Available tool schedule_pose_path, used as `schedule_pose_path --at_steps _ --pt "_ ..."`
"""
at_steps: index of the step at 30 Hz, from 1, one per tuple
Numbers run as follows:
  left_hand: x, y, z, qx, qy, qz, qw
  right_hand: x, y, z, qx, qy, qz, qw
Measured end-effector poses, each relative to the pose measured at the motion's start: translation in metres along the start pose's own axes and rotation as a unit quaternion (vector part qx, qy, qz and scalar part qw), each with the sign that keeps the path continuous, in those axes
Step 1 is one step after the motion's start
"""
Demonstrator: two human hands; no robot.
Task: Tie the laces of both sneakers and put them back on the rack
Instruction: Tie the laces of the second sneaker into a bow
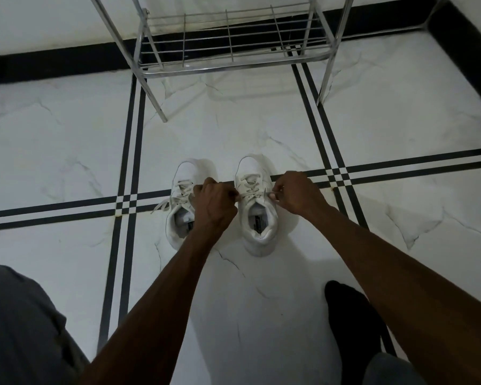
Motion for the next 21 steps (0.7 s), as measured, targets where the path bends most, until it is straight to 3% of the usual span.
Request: schedule_pose_path --at_steps 2,5,8,11,14,17,19,21 --pt "0.010 -0.008 -0.005 0.010 0.049 -0.015 0.999 -0.005 0.000 0.006 0.110 -0.082 -0.059 0.989" --pt "0.025 -0.012 0.001 -0.015 0.097 -0.033 0.995 -0.011 0.017 0.012 0.275 -0.234 -0.208 0.909" --pt "0.042 -0.009 0.021 -0.103 0.100 -0.018 0.989 0.000 0.025 0.005 0.345 -0.238 -0.196 0.886" --pt "0.068 0.002 0.039 -0.174 0.074 0.056 0.980 0.020 0.020 -0.014 0.319 -0.236 -0.150 0.906" --pt "0.097 0.019 0.044 -0.157 0.064 0.161 0.972 0.033 0.012 -0.028 0.275 -0.252 -0.149 0.916" --pt "0.128 0.031 0.036 -0.060 0.080 0.249 0.963 0.043 0.004 -0.035 0.256 -0.218 -0.142 0.931" --pt "0.136 0.036 0.030 0.014 0.173 0.272 0.947 0.050 0.001 -0.034 0.237 -0.199 -0.139 0.941" --pt "0.130 0.044 0.028 0.077 0.309 0.289 0.903 0.052 0.003 -0.034 0.226 -0.188 -0.140 0.946"
Point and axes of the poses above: each hand's wrist, its own y-axis away from the middle knuckle, its own z-axis out of the back of the hand, x = y × z, the point moved 3 cm from there along -y, towards the middle knuckle, and after that the axes turned 5 degrees about -x, right-handed, at the moved point
